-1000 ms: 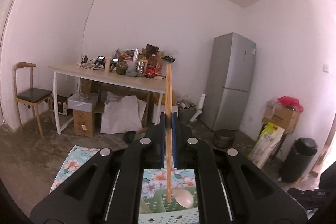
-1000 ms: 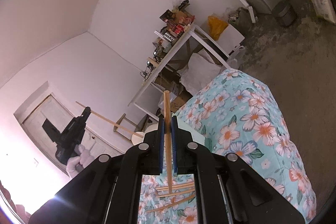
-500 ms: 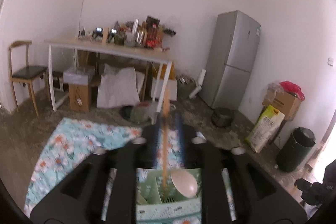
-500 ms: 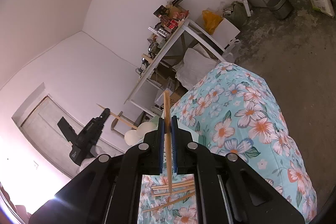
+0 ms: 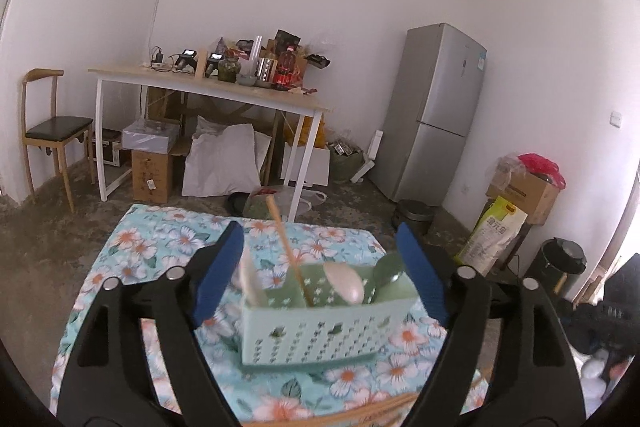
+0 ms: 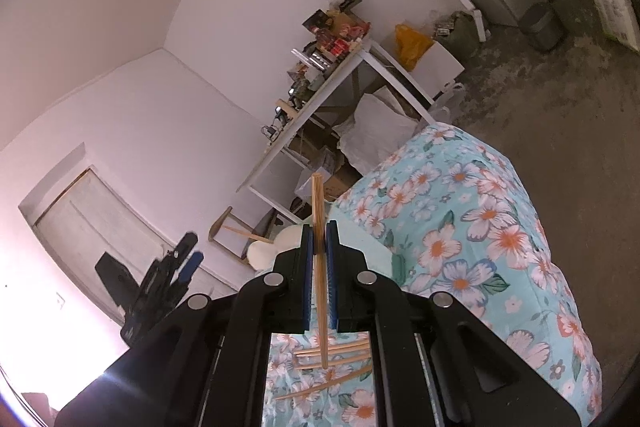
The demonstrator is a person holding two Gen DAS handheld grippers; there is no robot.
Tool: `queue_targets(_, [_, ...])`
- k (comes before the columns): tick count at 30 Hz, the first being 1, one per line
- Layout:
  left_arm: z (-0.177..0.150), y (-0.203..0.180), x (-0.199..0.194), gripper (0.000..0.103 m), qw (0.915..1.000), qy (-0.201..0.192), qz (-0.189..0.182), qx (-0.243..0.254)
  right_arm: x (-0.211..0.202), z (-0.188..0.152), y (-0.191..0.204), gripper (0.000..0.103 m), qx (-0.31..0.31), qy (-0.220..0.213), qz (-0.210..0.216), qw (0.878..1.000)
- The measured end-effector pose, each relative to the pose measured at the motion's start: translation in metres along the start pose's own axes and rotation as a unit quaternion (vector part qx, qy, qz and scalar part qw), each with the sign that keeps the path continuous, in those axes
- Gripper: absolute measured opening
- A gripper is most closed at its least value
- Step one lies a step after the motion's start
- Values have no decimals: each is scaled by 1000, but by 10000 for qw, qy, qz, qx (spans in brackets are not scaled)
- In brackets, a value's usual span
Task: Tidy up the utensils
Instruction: 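Lower the chopstick into the holder and open left gripper while right gripper lifts its chopstick, then lower the held chopstick into the green holder and open the right gripper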
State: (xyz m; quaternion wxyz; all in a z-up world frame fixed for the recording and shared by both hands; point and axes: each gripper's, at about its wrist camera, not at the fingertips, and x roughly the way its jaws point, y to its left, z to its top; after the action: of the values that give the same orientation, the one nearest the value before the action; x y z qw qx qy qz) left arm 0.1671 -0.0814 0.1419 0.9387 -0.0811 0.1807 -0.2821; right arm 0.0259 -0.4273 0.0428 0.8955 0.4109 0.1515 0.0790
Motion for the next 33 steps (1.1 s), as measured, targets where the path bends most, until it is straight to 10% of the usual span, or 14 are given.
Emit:
queue_targets(15, [-79,48,-54,89,9966,535,484,-393,30,11,108,7,-1571,-3,229,9873])
queue_targets(33, [-108,77,-57,90,9927,688,789,-595,109,17,235,7,-3844,-436,-63,9221])
